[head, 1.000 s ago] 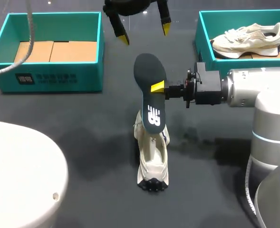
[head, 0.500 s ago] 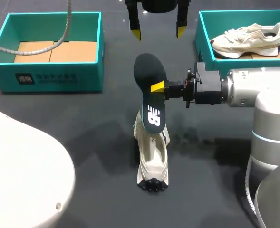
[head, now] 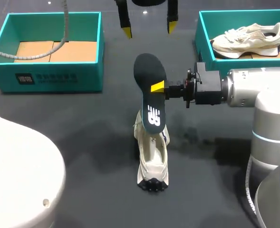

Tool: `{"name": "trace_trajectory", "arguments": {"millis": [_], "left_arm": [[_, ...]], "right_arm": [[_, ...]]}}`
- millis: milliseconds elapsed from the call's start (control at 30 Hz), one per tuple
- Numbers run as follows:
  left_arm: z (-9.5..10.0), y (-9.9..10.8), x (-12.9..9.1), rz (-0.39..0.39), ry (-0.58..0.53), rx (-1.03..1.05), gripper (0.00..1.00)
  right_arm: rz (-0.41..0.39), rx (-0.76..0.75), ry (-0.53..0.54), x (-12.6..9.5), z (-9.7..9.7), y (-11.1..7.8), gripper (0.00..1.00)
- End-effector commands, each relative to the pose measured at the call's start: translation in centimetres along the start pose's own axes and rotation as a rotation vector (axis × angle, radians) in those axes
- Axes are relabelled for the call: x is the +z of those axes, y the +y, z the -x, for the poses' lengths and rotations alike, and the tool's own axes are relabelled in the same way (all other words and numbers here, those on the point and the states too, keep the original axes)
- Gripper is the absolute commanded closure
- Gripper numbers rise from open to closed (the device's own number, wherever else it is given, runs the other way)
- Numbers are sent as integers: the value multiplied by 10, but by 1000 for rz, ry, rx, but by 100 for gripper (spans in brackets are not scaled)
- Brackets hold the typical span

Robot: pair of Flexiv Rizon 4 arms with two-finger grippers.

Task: Take the shoe out of the shoebox, open the shoe tongue, remove and reinsert the insole, then place the shoe into the shoebox

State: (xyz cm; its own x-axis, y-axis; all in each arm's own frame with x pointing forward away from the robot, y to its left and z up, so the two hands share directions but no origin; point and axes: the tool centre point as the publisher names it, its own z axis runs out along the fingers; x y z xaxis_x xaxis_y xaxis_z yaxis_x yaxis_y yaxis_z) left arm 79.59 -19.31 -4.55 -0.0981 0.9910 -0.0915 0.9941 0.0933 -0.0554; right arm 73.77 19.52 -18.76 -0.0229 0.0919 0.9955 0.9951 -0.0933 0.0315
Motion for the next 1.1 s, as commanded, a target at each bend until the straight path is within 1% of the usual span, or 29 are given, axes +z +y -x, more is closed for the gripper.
{"name": "trace_trajectory", "arguments": {"millis": [33,267,433,667,867,1100], "left_arm": [[-36,-5,7,5,-457,-7,0],[-57,-6,12,4,-604,-34,0],[-69,-5,15,10,-665,-57,0],[-79,-4,24,4,-746,-68,0],[-87,-6,36,9,-796,-79,0],[-94,-7,51,15,-881,-51,0]], "right_arm": [[3,0,-2,1,0,-1,100],[3,0,-2,1,0,-1,100],[3,0,-2,1,0,-1,100],[3,0,-2,1,0,-1,100],[3,0,-2,1,0,-1,100],[3,0,-2,1,0,-1,100]]}}
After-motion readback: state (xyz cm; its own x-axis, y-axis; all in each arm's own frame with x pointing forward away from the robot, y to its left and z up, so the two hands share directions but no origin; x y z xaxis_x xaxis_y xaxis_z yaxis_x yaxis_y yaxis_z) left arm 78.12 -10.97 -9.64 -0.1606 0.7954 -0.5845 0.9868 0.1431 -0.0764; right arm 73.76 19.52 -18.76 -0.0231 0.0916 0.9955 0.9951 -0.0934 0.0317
